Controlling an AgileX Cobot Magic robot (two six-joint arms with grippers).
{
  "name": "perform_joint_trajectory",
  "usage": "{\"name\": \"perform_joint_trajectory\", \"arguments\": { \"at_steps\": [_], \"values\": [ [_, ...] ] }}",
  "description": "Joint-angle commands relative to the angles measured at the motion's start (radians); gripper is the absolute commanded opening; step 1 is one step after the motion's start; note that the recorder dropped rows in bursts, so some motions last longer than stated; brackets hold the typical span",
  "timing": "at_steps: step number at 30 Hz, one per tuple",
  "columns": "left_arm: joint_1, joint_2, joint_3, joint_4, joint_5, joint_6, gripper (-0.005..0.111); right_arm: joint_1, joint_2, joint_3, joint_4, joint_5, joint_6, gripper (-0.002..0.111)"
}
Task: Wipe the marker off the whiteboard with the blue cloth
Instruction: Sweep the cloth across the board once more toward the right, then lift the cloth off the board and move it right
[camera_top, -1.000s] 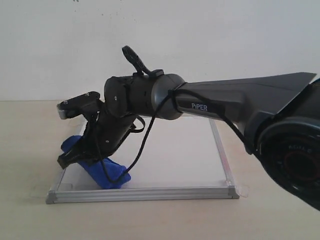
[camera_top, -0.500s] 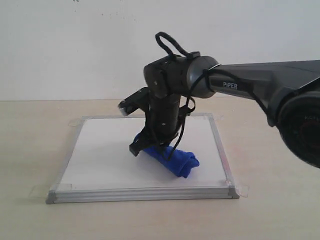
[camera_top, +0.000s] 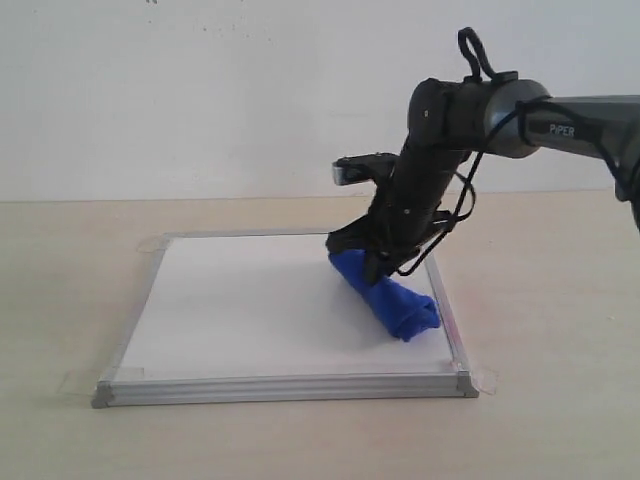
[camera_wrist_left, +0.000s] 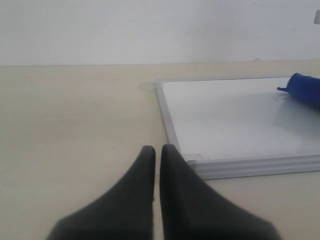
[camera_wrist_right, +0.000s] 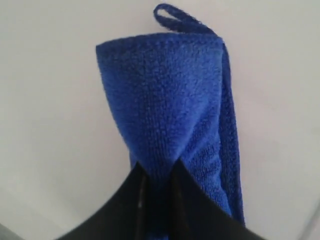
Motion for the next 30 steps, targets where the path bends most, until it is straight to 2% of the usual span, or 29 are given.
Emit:
{"name": "perform_joint_trajectory", "arguments": {
  "at_steps": [1, 3, 5, 7, 8, 10, 12, 14, 16, 18, 20, 21, 22, 23, 25, 26, 27, 28, 30],
  "values": [
    [0.002, -0.002, 0.004, -0.002, 0.001, -0.005, 0.004, 0.076, -0.002, -0.006, 0.195, -0.159, 0.153, 0.0],
    [0.002, -0.002, 0.004, -0.002, 0.001, -0.005, 0.004, 0.139, 0.0, -0.016, 0.273, -0.213, -0.067, 0.0],
    [0.002, -0.002, 0.004, -0.002, 0.001, -0.005, 0.004, 0.194, 0.005, -0.017, 0.273, -0.321, 0.06, 0.0],
    [0.002, -0.002, 0.004, -0.002, 0.001, -0.005, 0.004, 0.251, 0.012, -0.032, 0.257, -0.375, -0.057, 0.0],
    [0.002, -0.002, 0.004, -0.002, 0.001, -0.005, 0.004, 0.268, 0.02, -0.046, 0.232, -0.364, -0.101, 0.0],
    [0.002, -0.002, 0.004, -0.002, 0.001, -0.005, 0.004, 0.29, 0.041, -0.078, 0.223, -0.352, -0.028, 0.0],
    [0.002, -0.002, 0.004, -0.002, 0.001, -0.005, 0.004, 0.307, 0.06, -0.11, 0.222, -0.268, -0.07, 0.0],
    [0.002, -0.002, 0.004, -0.002, 0.001, -0.005, 0.004, 0.311, 0.066, -0.121, 0.185, -0.178, -0.151, 0.0],
    [0.002, -0.002, 0.004, -0.002, 0.001, -0.005, 0.004, 0.303, 0.07, -0.121, 0.076, -0.137, 0.003, 0.0],
    [0.002, -0.002, 0.004, -0.002, 0.001, -0.005, 0.004, 0.298, 0.07, -0.121, -0.105, -0.066, 0.122, 0.0],
    [0.002, -0.002, 0.004, -0.002, 0.001, -0.005, 0.004, 0.293, 0.068, -0.121, -0.35, 0.039, 0.102, 0.0],
    [0.002, -0.002, 0.004, -0.002, 0.001, -0.005, 0.004, 0.284, 0.068, -0.121, -0.52, 0.088, 0.245, 0.0],
    [0.002, -0.002, 0.004, -0.002, 0.001, -0.005, 0.004, 0.271, 0.068, -0.121, -0.579, 0.109, 0.367, 0.0],
    [0.002, -0.002, 0.004, -0.002, 0.001, -0.005, 0.004, 0.261, 0.068, -0.121, -0.595, 0.125, 0.414, 0.0],
    [0.002, -0.002, 0.004, -0.002, 0.001, -0.005, 0.004, 0.238, 0.068, -0.121, -0.587, 0.181, 0.198, 0.0],
    [0.002, -0.002, 0.004, -0.002, 0.001, -0.005, 0.004, 0.226, 0.068, -0.121, -0.59, 0.185, 0.218, 0.0],
    [0.002, -0.002, 0.004, -0.002, 0.001, -0.005, 0.004, 0.205, 0.068, -0.121, -0.571, 0.185, 0.354, 0.0],
    [0.002, -0.002, 0.004, -0.002, 0.001, -0.005, 0.004, 0.193, 0.068, -0.121, -0.525, 0.185, 0.36, 0.0],
    [0.002, -0.002, 0.004, -0.002, 0.001, -0.005, 0.004, 0.175, 0.068, -0.121, -0.452, 0.185, 0.118, 0.0]
  ]
}}
